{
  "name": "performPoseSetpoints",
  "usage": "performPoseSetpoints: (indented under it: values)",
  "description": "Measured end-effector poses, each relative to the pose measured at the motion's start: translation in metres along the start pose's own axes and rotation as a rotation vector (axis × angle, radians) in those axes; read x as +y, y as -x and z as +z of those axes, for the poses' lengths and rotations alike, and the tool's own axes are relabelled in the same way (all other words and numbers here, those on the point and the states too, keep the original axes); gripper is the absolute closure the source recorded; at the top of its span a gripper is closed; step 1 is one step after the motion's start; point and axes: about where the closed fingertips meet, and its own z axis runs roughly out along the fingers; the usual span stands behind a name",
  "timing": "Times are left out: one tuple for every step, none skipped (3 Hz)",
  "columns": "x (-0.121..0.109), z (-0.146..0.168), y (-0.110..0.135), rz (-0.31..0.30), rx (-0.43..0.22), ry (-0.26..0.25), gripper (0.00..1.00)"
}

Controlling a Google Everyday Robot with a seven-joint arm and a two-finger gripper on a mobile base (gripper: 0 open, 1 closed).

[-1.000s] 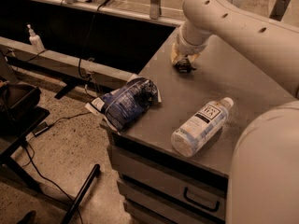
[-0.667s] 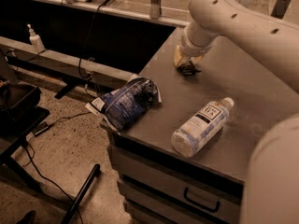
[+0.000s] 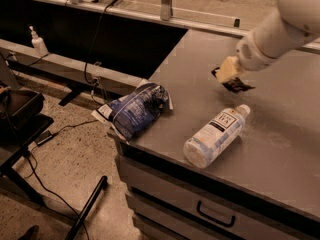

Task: Move rxbar chocolate near blue plastic bottle

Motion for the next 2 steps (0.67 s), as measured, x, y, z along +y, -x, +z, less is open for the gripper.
performPoseSetpoints:
  values:
    - [0.002, -0.023, -0.038, -0.106, 0.001, 0.054, 1.00]
    - [0.005, -0.035, -0.053, -0.258, -0.006, 0.076, 1.00]
